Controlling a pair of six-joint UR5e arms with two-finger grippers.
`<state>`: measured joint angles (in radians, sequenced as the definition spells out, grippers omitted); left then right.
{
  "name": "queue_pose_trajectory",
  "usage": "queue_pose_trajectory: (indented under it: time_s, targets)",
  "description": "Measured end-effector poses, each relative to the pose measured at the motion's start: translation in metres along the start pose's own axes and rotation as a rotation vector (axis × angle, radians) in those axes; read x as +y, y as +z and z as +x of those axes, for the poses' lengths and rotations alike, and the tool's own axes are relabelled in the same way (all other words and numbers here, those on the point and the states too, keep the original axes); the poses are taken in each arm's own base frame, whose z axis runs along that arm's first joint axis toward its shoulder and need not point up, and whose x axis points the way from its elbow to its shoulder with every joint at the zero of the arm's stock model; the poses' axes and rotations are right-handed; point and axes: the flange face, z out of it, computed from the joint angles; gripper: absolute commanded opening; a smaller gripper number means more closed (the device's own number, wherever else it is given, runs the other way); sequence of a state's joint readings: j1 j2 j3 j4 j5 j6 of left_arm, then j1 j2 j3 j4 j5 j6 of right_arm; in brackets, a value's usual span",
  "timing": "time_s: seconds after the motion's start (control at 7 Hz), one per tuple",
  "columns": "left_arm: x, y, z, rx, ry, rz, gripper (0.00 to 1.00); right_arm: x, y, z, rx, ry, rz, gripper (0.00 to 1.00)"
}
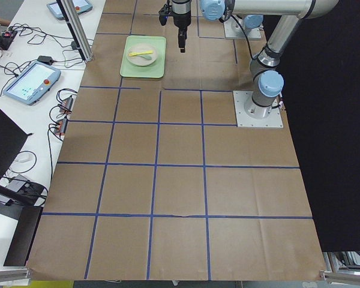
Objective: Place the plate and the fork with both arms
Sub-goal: 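Raise the left gripper back toward rest while the right gripper moves toward the plate, then lower the right gripper into the plate and grasp the yellow fork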
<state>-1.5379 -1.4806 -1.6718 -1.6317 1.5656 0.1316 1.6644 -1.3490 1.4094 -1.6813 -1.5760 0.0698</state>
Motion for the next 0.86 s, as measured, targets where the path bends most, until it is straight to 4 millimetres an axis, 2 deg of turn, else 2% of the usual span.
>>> queue_pose_trajectory:
  time_s: [0.29,0.43,0.71,0.86]
  targets:
    - [-0.006,-0.005,0.008,-0.027,0.052,0.015,0.99,-0.051,0.027,-0.046,0.002,-0.036,0.006,1.0]
    - [-0.004,-0.008,0.016,-0.061,0.082,0.015,0.99,-0.071,0.042,-0.067,0.003,-0.048,0.01,1.0]
    - [-0.006,-0.01,0.028,-0.029,0.092,0.027,0.99,-0.092,0.078,-0.1,0.002,-0.038,0.011,1.0]
    - [-0.008,-0.007,0.03,-0.017,0.094,0.026,0.99,-0.097,0.093,-0.106,0.003,-0.025,0.004,1.0]
